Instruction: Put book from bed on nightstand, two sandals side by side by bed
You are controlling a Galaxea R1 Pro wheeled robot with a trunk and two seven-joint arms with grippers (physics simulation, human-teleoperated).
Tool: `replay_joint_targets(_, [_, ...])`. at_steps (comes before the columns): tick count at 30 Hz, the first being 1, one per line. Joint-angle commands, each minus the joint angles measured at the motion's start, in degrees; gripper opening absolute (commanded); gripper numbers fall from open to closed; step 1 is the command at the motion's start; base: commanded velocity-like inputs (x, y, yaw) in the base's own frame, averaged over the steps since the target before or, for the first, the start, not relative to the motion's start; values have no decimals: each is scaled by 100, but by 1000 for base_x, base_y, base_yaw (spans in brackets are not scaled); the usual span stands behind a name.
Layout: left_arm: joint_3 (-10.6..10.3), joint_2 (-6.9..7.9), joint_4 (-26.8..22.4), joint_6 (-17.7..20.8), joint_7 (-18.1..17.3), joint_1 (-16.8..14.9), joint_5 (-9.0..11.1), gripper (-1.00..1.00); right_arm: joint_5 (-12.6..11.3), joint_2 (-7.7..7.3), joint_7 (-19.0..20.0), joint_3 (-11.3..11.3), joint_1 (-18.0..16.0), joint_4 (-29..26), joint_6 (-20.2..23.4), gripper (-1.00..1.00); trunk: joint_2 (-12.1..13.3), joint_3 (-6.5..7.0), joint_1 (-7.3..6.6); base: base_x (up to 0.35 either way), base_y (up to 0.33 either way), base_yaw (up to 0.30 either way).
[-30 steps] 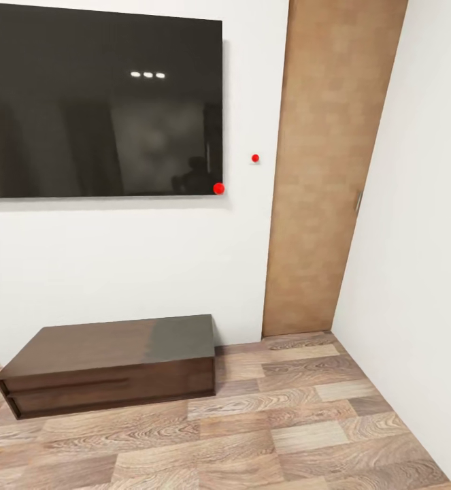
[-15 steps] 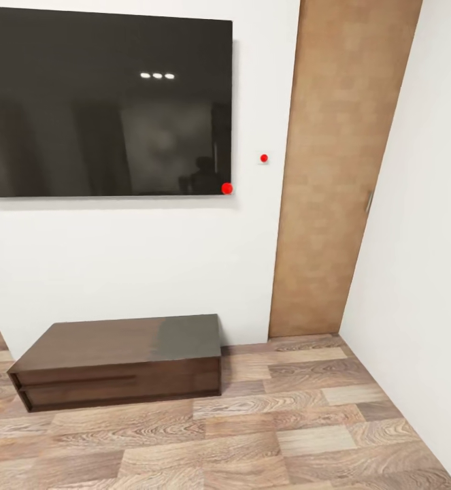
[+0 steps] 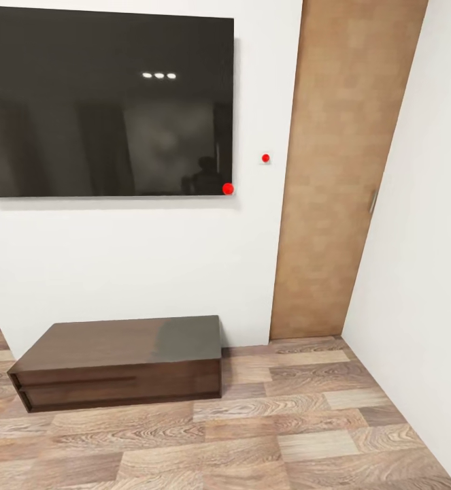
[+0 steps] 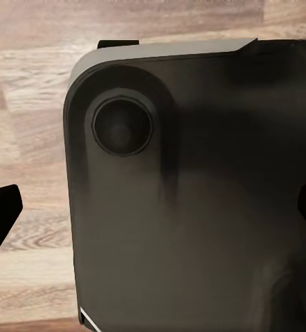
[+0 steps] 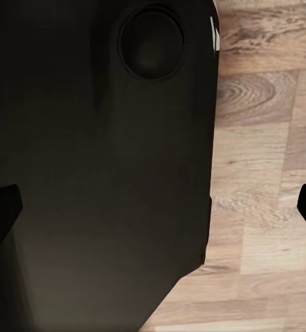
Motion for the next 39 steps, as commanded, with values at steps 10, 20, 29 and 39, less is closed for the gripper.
replay_joint_targets(10, [0,0,6,-20,-4,-3,0,100,-8,0,-9,1,-1,1,-2,100,-3,-4,0,13,-24,3])
replay_joint_targets(20, [0,-2,6,-20,-4,-3,0,100,-2,0,-4,7,-1,1,-2,100,-3,-4,0,2,-101,1])
replay_joint_targets(29, [0,-7,6,-20,-4,-3,0,100,-2,0,-8,8,-1,1,0,100,-3,-4,0,0,-71,51])
replay_joint_targets(39, [0,-9,6,-20,-4,-3,0,100,8,12,-4,8,-1,1,4,100,-3,-4,0,0,-93,82])
